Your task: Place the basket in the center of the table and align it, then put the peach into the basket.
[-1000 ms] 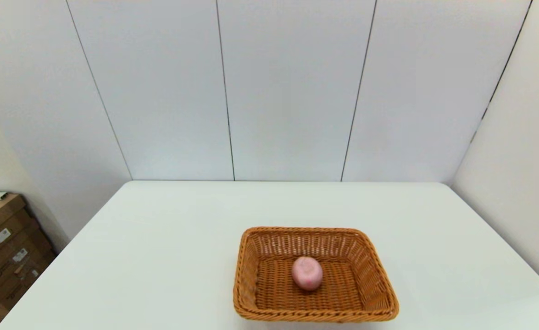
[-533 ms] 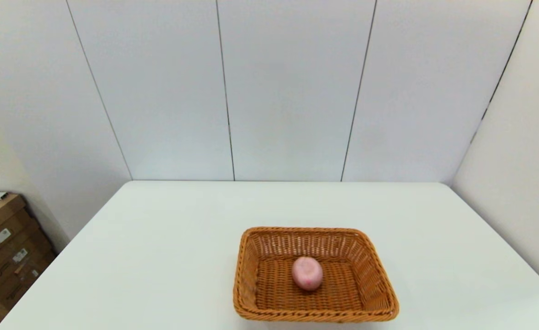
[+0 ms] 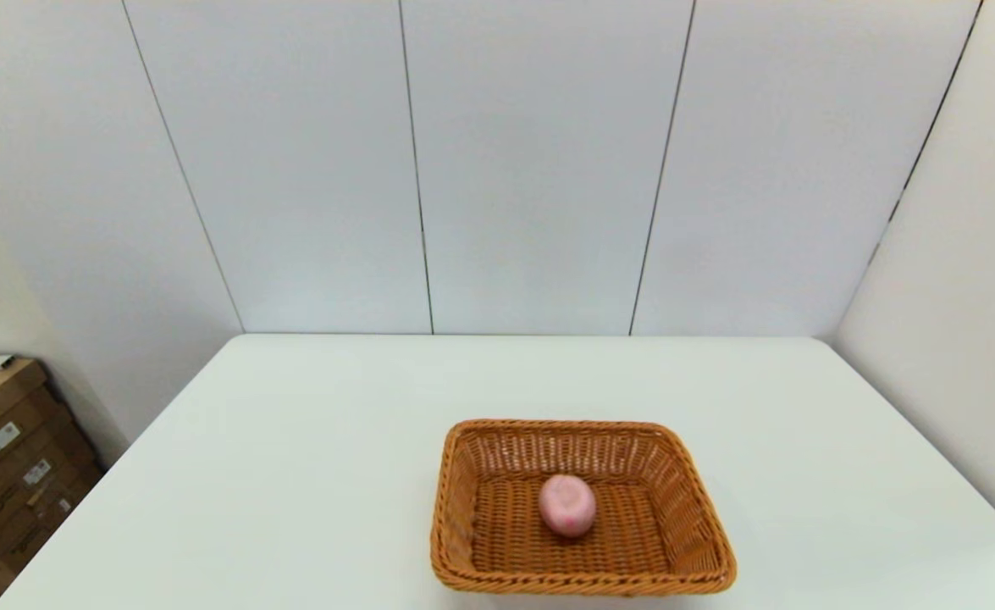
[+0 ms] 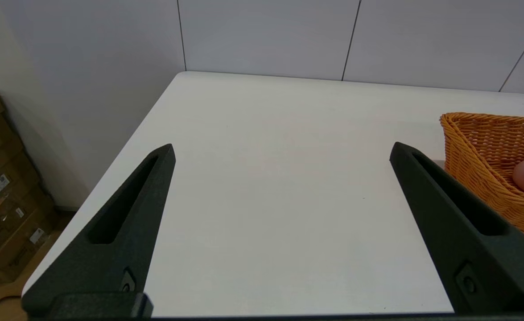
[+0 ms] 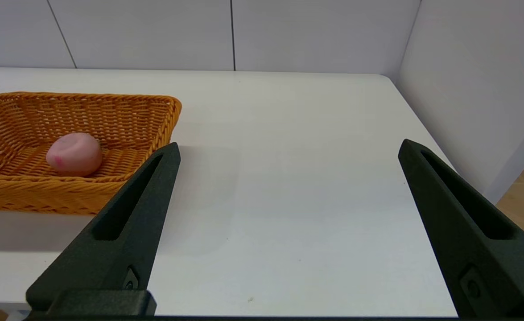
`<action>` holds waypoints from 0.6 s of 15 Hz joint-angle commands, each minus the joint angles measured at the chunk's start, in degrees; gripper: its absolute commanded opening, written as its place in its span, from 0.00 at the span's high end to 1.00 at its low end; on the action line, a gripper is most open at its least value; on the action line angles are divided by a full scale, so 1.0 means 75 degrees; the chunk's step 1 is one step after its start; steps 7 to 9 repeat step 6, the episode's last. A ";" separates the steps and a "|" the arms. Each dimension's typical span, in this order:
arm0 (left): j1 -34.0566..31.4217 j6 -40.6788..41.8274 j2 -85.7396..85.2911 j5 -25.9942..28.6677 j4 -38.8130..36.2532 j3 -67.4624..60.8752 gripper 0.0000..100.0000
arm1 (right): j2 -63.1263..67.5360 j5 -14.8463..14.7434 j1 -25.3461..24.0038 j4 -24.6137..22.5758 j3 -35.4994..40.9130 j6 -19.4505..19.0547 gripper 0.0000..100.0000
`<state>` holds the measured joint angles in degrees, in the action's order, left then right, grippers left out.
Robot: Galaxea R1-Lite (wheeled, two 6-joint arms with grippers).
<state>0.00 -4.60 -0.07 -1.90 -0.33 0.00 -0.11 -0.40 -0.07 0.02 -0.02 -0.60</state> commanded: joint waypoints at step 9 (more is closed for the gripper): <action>0.0000 -0.0008 -0.0002 -0.0004 -0.0003 0.0000 0.00 | 0.0015 -0.0028 -0.0002 -0.0003 -0.0008 0.0127 0.00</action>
